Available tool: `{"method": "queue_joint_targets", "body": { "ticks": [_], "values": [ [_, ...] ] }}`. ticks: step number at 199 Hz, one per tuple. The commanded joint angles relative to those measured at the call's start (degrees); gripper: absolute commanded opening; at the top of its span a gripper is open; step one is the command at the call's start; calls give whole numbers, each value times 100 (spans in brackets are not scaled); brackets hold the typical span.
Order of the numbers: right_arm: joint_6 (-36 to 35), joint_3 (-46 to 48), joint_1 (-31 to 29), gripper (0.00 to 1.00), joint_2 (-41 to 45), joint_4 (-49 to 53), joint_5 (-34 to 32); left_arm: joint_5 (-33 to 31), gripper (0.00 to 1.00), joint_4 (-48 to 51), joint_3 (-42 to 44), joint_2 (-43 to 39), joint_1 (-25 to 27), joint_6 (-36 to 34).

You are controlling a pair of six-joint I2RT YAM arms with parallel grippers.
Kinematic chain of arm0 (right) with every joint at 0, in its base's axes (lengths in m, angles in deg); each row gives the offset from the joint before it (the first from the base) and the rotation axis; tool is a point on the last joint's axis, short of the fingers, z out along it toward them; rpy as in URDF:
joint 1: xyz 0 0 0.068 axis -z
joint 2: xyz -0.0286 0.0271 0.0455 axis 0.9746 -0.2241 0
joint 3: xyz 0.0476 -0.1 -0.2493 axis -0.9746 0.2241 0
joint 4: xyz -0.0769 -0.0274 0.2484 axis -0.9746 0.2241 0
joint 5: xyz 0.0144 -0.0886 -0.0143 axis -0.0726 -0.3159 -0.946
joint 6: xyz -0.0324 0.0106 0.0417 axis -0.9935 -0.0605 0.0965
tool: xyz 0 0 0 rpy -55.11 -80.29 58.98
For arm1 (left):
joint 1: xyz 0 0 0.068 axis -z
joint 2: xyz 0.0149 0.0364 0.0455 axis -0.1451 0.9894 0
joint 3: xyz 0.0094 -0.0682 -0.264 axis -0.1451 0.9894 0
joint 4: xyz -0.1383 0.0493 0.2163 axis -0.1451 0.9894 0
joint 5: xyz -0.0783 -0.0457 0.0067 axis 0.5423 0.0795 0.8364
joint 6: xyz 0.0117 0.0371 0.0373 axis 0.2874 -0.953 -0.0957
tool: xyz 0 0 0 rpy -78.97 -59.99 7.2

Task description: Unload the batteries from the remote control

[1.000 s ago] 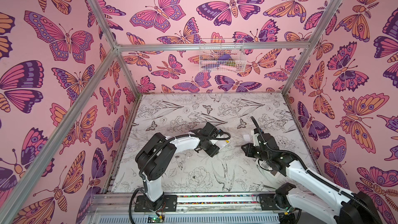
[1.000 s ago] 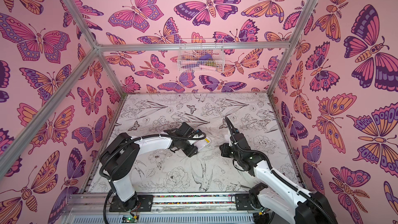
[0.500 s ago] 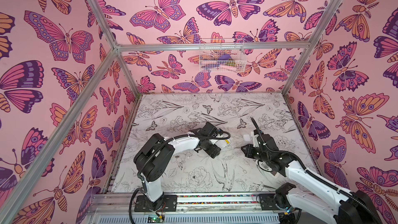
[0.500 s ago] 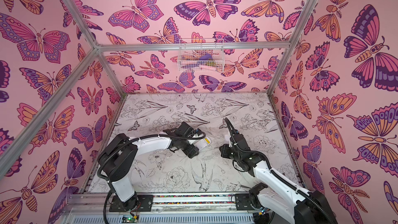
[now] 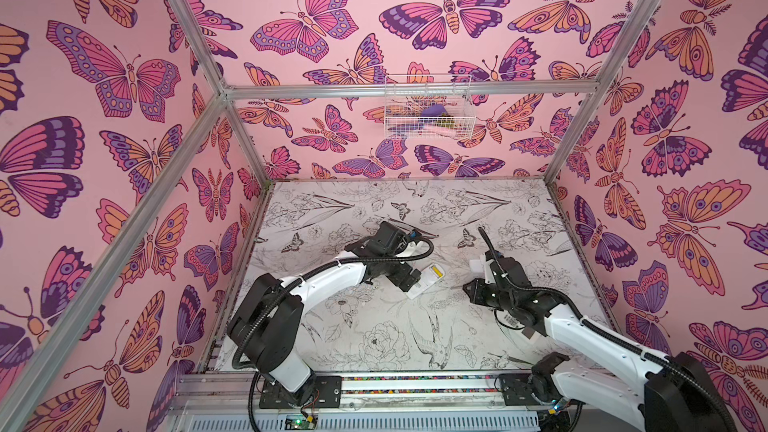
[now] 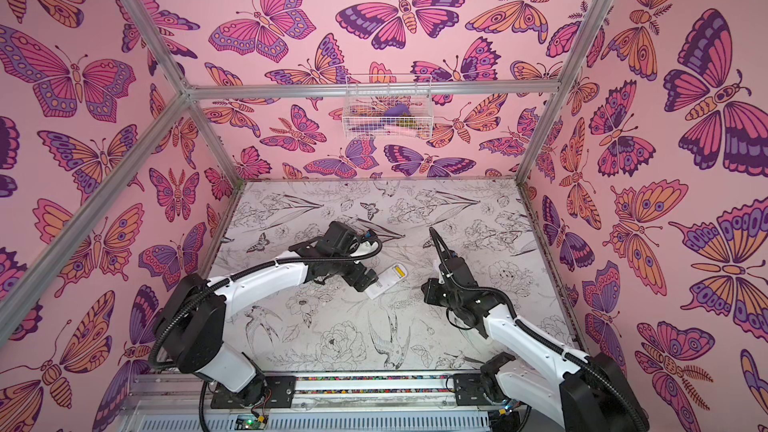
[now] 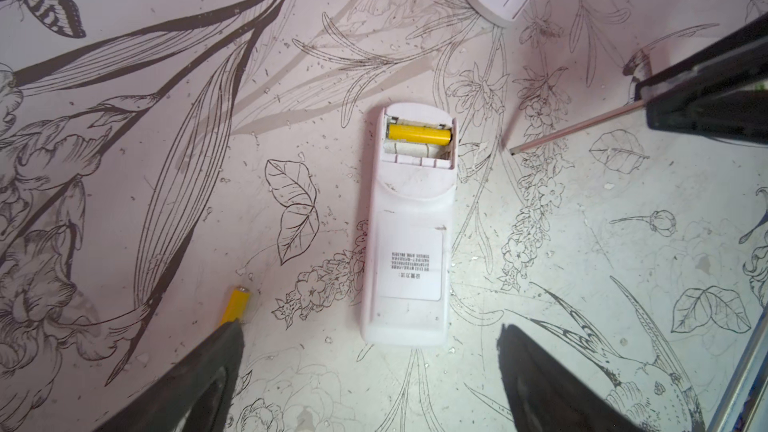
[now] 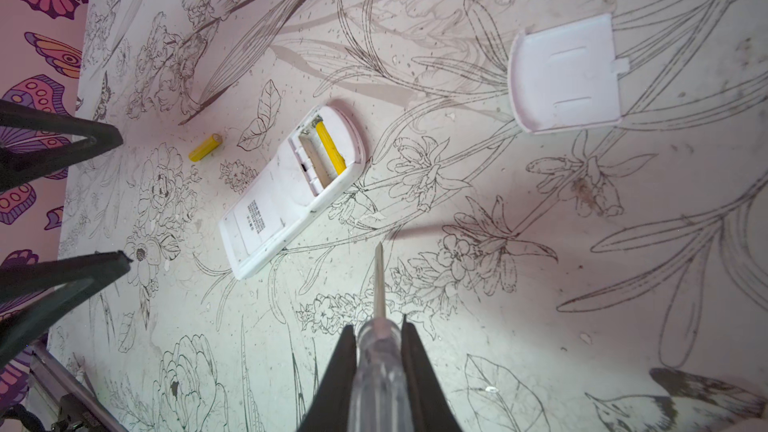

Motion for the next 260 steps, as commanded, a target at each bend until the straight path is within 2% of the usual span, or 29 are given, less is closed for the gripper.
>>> {"method": "queue_joint_targets", "body": {
  "ticks": [1, 100, 260],
  "values": [
    [43, -285, -56, 0, -162, -193, -57, -119, 99, 229, -46, -213, -101, -243],
    [-37, -625, -75, 0, -761, -446, -14, 56, 100, 236, -71, -395, -789, -107],
    [-196, -1186, -83, 0, -1703, -678, 137, 221, 100, 146, 69, -633, -1458, -13]
  ]
}}
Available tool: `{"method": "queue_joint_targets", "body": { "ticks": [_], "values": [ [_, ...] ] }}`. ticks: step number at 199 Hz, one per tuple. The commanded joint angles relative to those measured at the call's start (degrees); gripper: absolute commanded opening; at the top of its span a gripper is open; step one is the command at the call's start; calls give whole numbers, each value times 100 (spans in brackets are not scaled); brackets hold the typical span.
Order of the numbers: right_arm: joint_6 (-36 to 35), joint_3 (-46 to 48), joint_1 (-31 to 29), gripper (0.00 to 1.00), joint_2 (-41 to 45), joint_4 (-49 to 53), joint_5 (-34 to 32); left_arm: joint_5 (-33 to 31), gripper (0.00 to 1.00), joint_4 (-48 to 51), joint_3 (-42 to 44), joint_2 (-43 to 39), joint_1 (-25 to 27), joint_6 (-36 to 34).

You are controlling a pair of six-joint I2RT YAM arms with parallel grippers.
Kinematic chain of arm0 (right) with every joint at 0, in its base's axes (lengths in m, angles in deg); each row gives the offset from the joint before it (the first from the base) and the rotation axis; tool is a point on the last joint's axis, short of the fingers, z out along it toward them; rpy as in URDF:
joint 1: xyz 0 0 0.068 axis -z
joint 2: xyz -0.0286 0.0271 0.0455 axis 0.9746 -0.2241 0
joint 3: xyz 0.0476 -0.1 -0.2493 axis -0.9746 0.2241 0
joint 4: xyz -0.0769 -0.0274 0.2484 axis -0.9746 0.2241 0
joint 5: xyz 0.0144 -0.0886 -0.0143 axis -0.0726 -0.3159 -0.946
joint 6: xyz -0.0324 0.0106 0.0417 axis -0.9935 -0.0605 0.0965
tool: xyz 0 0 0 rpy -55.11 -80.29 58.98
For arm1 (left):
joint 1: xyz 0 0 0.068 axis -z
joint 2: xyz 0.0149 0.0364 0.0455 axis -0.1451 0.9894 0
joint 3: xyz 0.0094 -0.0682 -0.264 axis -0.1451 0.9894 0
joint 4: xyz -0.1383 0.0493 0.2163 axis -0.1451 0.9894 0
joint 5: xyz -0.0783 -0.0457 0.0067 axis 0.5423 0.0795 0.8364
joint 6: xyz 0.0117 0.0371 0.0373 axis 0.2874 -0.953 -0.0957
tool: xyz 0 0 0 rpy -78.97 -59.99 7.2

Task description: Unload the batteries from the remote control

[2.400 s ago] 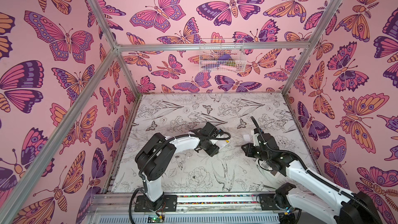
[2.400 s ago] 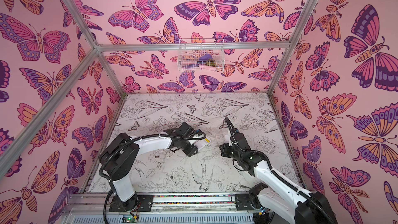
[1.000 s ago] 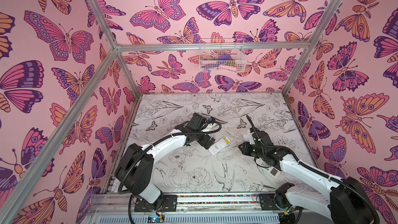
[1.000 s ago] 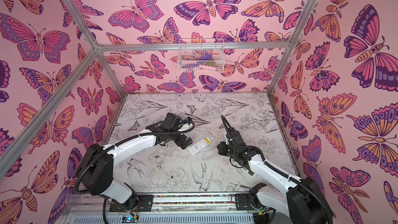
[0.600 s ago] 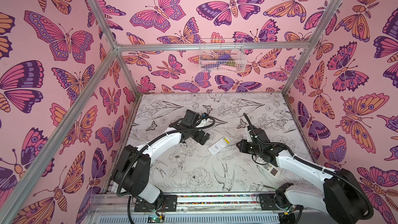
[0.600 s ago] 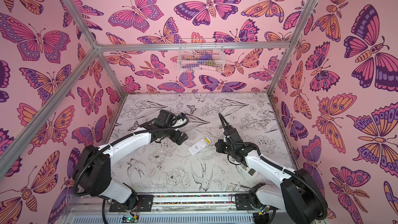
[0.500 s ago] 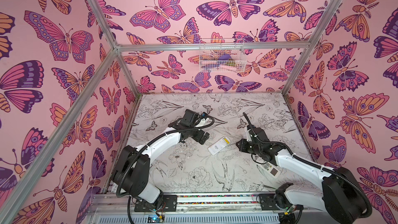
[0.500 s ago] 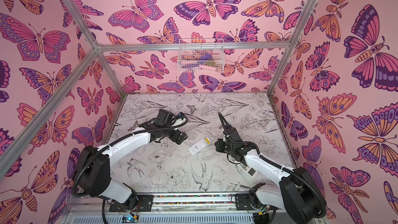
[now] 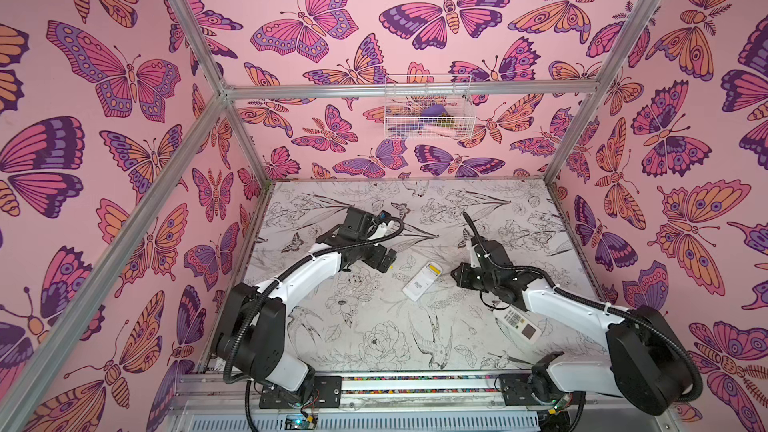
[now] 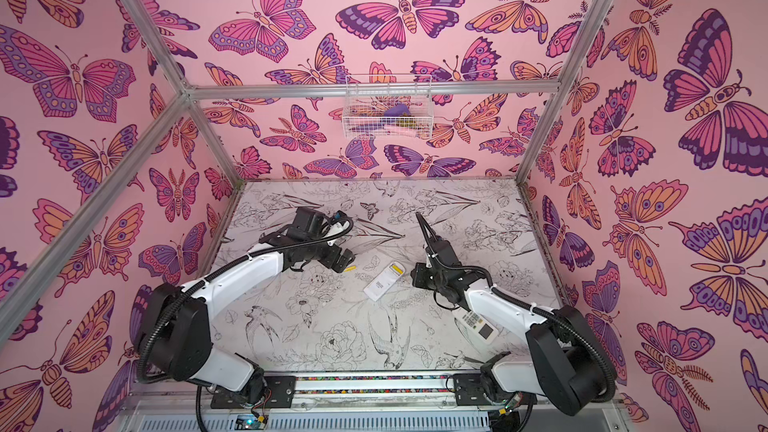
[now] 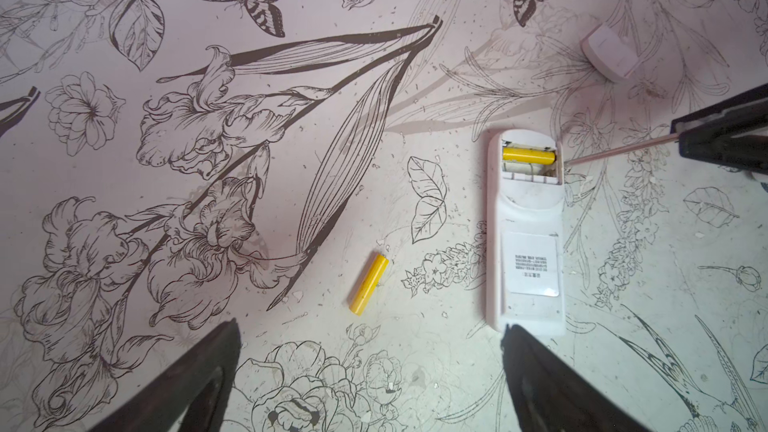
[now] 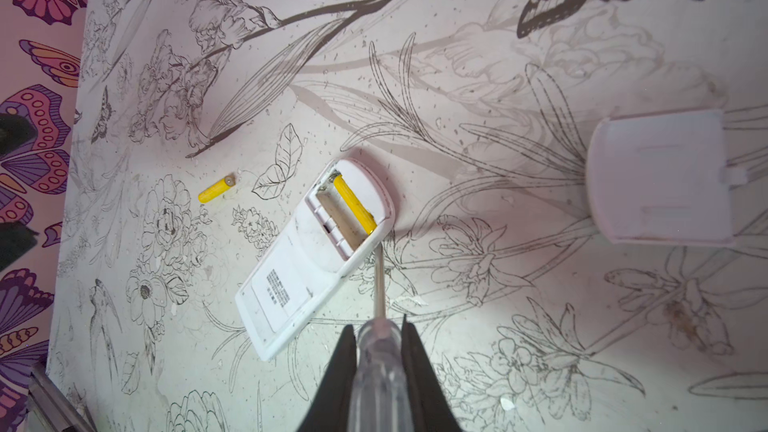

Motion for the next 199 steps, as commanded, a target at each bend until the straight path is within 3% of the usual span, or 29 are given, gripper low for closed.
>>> {"method": "queue_joint_targets", "body": {
  "ticks": [1, 199],
  "values": [
    [-84, -273, -48, 0, -158, -84, 70, 137, 100, 13, 66, -213, -136, 112],
    [-313, -1325, -438, 0, -1615, -399, 728, 271, 100, -61, 145, -356, -421, 162]
  ]
}}
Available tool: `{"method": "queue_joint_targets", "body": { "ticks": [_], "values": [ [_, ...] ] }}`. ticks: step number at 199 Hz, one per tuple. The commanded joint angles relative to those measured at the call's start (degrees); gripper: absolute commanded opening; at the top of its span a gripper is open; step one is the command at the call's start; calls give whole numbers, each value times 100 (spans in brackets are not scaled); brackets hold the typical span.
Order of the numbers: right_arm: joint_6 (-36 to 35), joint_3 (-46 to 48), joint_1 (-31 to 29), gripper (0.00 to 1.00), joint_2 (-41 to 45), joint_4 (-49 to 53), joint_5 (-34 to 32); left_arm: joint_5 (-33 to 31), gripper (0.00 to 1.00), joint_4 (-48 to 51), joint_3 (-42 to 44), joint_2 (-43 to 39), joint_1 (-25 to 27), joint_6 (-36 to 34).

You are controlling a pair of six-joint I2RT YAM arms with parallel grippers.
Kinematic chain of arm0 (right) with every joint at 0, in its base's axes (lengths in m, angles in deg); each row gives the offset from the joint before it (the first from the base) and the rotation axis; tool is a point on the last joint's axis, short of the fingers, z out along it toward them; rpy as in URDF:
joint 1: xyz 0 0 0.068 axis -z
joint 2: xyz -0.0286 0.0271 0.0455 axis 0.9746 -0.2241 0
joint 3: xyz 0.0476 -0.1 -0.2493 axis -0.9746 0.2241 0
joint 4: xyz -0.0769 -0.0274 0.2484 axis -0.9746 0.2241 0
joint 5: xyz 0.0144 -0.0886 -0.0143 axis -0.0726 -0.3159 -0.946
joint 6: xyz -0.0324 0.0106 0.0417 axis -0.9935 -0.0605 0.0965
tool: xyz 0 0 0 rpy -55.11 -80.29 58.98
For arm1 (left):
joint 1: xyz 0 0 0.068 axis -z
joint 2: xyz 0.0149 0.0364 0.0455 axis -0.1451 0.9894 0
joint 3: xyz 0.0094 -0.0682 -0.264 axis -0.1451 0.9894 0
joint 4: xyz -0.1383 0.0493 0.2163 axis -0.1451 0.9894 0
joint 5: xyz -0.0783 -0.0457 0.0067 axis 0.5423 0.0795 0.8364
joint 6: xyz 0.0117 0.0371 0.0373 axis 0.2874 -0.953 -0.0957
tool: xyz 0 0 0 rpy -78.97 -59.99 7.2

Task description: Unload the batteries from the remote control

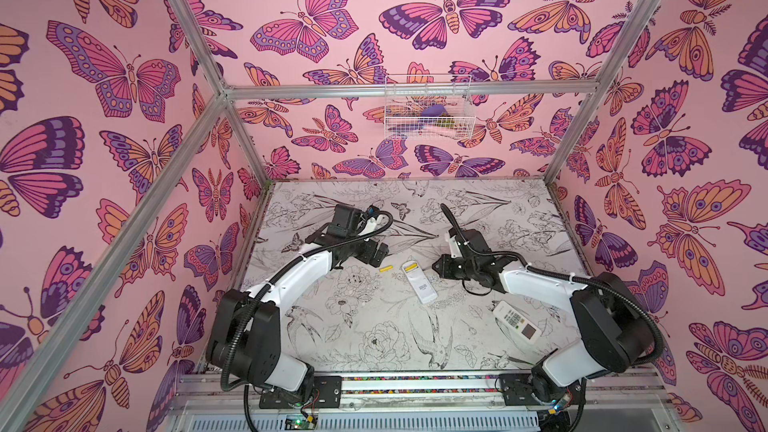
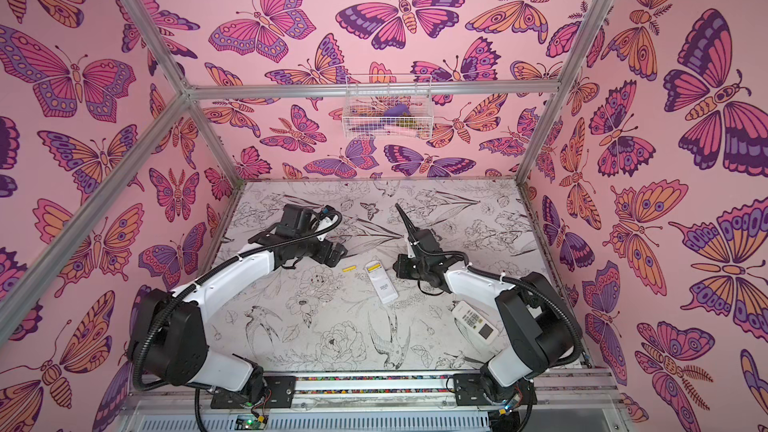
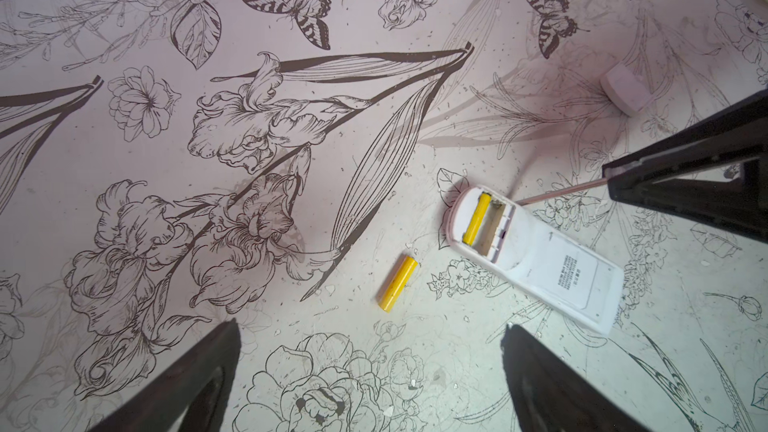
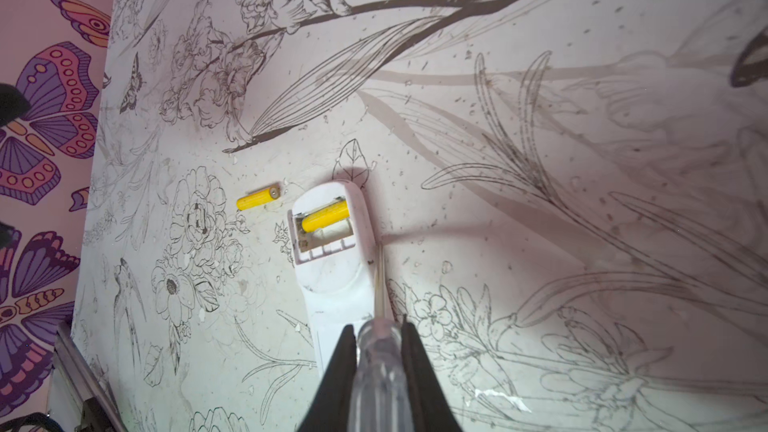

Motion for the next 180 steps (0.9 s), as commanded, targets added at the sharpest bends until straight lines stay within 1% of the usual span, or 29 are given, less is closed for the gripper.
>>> {"method": "queue_joint_targets", "body": {
  "ticks": [1, 26, 48, 64, 78, 96, 120, 146, 163, 180],
  "values": [
    [-81, -270, -104, 0, -206, -85, 231, 140, 100, 29, 60, -150, -47, 66],
    [-179, -364, -240, 0, -314, -128, 220, 87, 100, -139, 198, -96, -54, -24],
    [-211, -537, -330, 0, -398, 56, 287, 179, 100, -79, 159, -151, -73, -31],
    [-297, -540, -433, 0, -406, -3, 267, 247, 100, -168, 244, -125, -73, -190],
    [-296, -595, -469, 0, -496, 14, 363, 453, 100, -250, 320, -128, -69, -289],
    [-260, -641, -498, 0, -529, 58, 480, 894, 100, -134, 312, -180, -55, -555],
    [-281, -558, -546, 0, -537, -113, 581, 1199, 100, -140, 429, -149, -39, -1009],
    [-206, -580, -557, 0, -577, -109, 750, 1483, 100, -135, 515, -136, -38, -1282],
    [-159, -491, -570, 0, -533, -266, 812, 1828, 99, -140, 596, -88, -30, -1668],
    [-145, -512, -559, 0, -472, -172, 812, 1968, 97, -140, 628, -57, -3, -2067]
  ]
}}
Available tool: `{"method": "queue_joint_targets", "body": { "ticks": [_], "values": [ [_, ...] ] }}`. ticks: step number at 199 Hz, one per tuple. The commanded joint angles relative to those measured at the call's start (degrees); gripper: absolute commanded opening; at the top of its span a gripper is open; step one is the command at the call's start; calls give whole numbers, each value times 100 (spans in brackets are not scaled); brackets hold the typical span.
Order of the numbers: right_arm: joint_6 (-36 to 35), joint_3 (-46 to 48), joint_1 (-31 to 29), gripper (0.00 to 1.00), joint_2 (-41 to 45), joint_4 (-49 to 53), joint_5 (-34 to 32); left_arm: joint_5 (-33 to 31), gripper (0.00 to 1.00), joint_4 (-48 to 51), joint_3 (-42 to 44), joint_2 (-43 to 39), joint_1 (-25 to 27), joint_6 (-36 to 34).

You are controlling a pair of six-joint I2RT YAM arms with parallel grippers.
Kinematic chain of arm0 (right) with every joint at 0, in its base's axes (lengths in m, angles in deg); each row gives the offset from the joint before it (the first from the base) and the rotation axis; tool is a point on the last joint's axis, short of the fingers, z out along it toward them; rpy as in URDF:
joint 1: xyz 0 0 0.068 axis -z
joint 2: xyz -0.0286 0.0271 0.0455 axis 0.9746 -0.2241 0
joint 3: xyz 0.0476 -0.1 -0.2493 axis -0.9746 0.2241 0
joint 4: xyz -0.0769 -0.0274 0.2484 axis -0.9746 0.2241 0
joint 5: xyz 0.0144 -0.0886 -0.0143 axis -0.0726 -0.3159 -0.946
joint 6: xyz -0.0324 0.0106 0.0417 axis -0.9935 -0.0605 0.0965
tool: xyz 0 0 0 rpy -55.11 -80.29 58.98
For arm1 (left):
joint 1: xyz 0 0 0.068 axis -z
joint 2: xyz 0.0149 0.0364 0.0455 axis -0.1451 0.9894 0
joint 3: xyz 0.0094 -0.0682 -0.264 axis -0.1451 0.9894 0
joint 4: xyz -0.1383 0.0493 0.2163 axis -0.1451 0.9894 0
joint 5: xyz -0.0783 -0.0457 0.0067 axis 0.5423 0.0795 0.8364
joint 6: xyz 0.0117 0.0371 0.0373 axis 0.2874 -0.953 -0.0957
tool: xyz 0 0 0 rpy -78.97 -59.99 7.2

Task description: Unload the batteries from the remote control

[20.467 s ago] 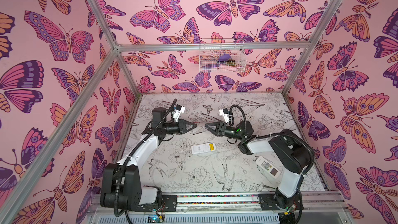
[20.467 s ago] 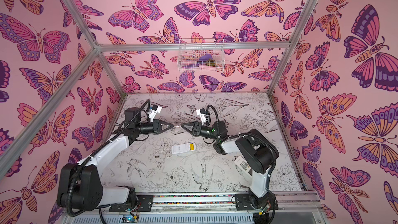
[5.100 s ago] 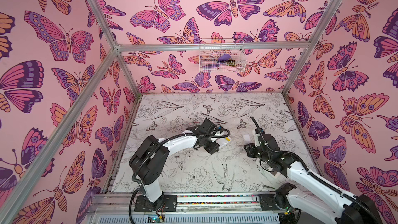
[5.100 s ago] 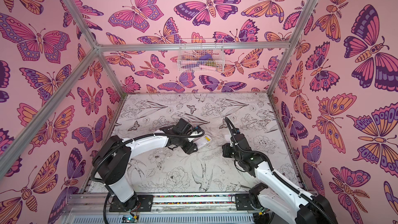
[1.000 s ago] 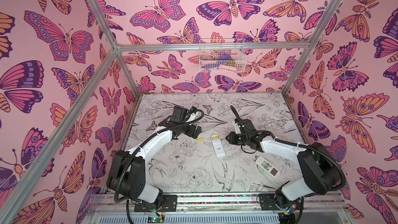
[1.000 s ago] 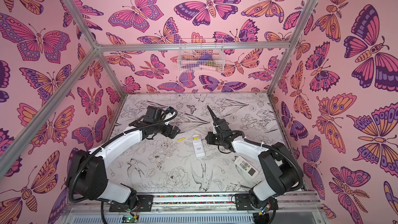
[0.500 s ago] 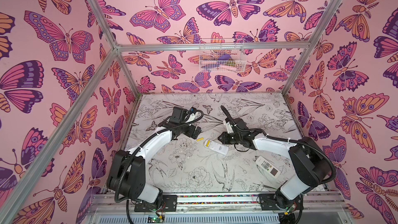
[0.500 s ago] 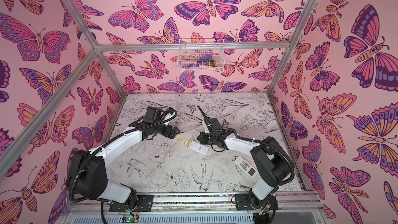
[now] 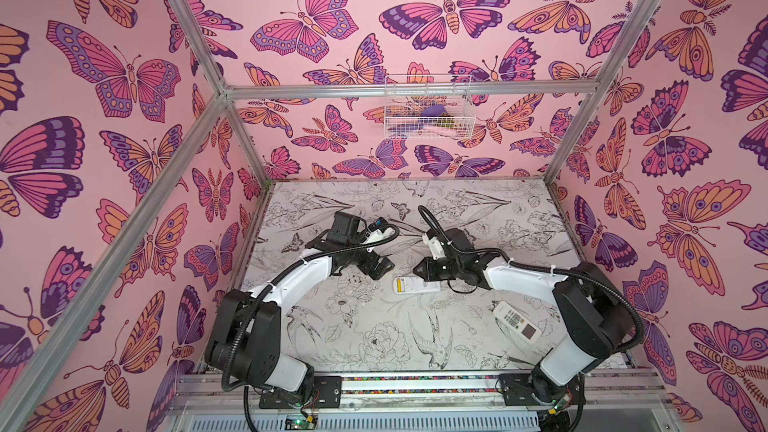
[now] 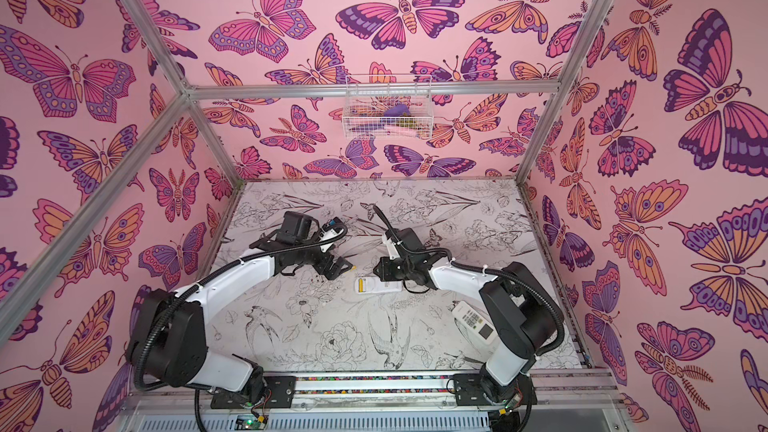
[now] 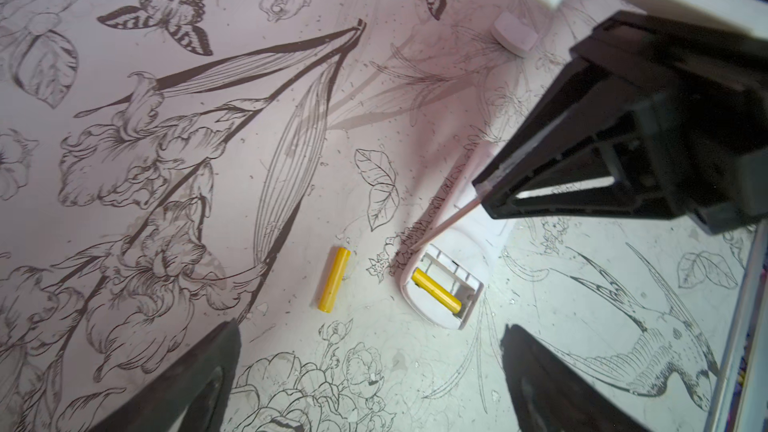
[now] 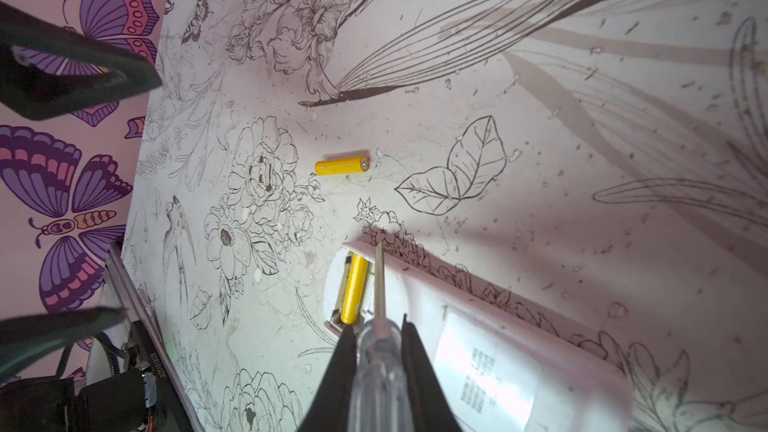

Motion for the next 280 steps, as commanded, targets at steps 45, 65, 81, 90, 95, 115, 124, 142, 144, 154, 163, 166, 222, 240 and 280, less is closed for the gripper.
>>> {"method": "queue_joint_targets", "body": {
  "ticks": [45, 65, 81, 90, 95, 115, 124, 142, 144, 154, 163, 166, 222, 240, 280],
  "values": [
    [234, 225, 11, 0, 457, -200, 161, 774, 95, 46, 183, 223, 79, -2018],
    [375, 385, 75, 0, 758, -257, 188, 946, 95, -14, 202, 339, 95, -2241],
    [438, 579, 77, 0, 983, -360, 175, 1140, 95, -97, 285, 442, 129, -2450],
    [478, 652, 106, 0, 1065, -348, 181, 1118, 95, -67, 292, 487, 189, -2670],
    [490, 674, 110, 0, 1102, -324, 196, 1125, 95, -65, 293, 507, 205, -2754],
    [500, 773, 137, 0, 1245, -244, 234, 949, 95, -68, 161, 663, 249, -2675],
    [521, 847, 137, 0, 1294, -299, 268, 802, 95, -64, 99, 745, 300, -2640],
    [567, 939, 135, 0, 1301, -378, 252, 579, 95, 7, -23, 903, 348, -2619],
    [581, 947, 130, 0, 1297, -380, 250, 562, 95, 30, -39, 927, 350, -2610],
    [628, 965, 129, 0, 1255, -450, 299, 482, 95, 153, -138, 1016, 366, -2584],
    [665, 990, 137, 0, 1204, -582, 384, 423, 95, 282, -204, 1103, 390, -2638],
    [681, 1005, 137, 0, 1183, -635, 422, 391, 95, 317, -216, 1130, 401, -2678],
    [961, 1073, 137, 0, 749, -1283, 807, 153, 95, 600, -324, 1471, 521, -2967],
    [933, 1038, 137, 0, 608, -1235, 851, 10, 95, 651, -398, 1582, 594, -2973],
    [739, 1055, 145, 0, 545, -1123, 861, -248, 93, 752, -497, 1768, 761, -3054]
  ]
}}
